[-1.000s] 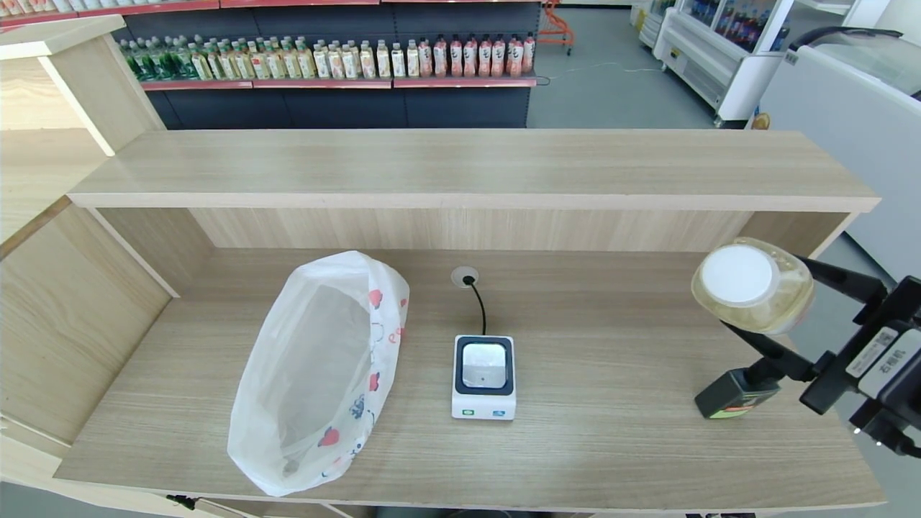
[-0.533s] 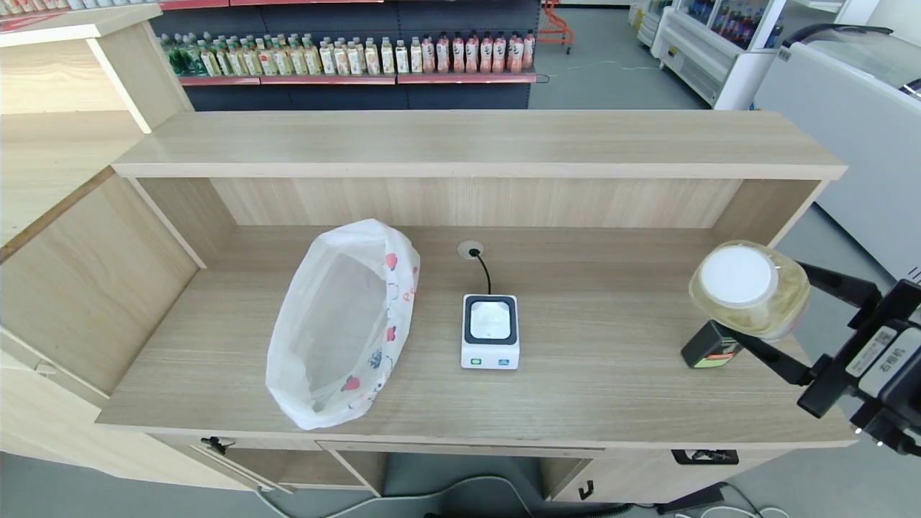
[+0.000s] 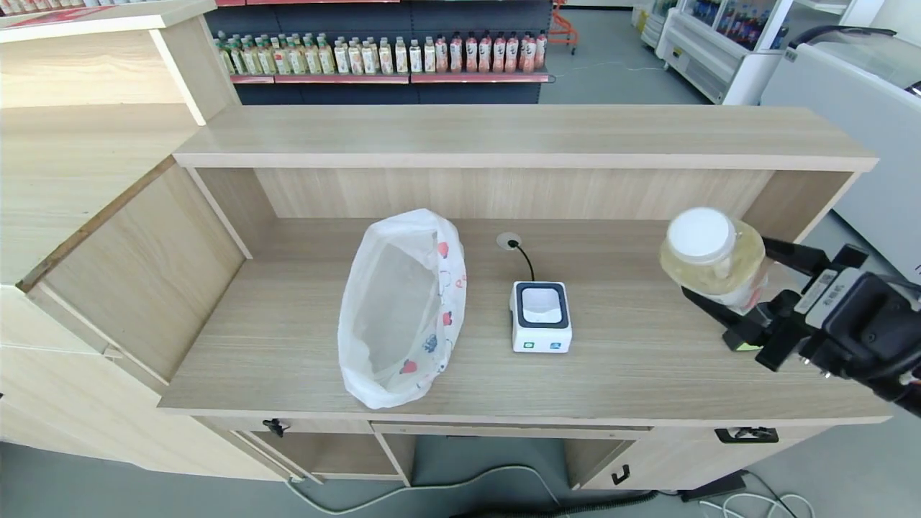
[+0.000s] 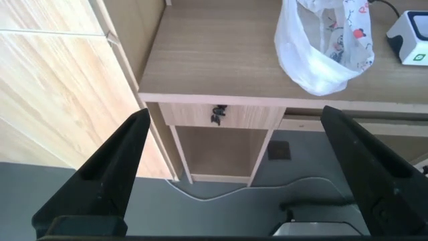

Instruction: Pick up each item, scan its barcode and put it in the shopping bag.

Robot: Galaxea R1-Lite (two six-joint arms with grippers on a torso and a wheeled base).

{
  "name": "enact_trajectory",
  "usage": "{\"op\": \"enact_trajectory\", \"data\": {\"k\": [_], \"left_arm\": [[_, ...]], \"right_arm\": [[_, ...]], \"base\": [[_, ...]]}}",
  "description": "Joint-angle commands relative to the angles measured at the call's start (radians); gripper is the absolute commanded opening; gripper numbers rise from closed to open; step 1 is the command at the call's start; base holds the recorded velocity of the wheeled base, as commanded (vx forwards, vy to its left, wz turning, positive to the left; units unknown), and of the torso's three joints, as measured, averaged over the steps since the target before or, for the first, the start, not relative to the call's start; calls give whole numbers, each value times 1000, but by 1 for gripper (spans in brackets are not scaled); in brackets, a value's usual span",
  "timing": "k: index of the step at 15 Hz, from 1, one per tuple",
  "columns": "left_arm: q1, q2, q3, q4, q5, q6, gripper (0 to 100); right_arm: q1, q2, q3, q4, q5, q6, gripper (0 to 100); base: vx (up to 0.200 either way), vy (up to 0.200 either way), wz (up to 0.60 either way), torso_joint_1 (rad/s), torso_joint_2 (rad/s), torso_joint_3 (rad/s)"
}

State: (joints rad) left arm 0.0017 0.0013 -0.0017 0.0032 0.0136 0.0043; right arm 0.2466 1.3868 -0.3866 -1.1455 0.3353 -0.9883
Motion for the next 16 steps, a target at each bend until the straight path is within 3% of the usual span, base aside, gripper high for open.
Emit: {"op": "enact_trajectory", "data": {"k": [1, 4, 7, 12, 16], "left_arm": [[0, 5, 0, 0, 2, 0, 100], [0, 6, 0, 0, 0, 0, 100], [0, -1, 0, 0, 2, 0, 100], [0, -1, 0, 0, 2, 0, 100], [0, -1, 0, 0, 2, 0, 100]], "right_arm": [[-1, 116, -103, 0, 33, 2, 0], [-9, 207, -175, -2, 88, 3, 0], [-52, 302, -192, -3, 228, 13, 0], [-55, 431, -195, -5, 369, 82, 0], [-53, 601, -206, -200, 458, 85, 0]], "base": [[200, 0, 0, 2, 2, 2], [200, 0, 0, -2, 4, -7], [200, 0, 0, 4, 2, -1], [0, 0, 0, 0, 0, 0], [0, 0, 0, 0, 0, 0]]}}
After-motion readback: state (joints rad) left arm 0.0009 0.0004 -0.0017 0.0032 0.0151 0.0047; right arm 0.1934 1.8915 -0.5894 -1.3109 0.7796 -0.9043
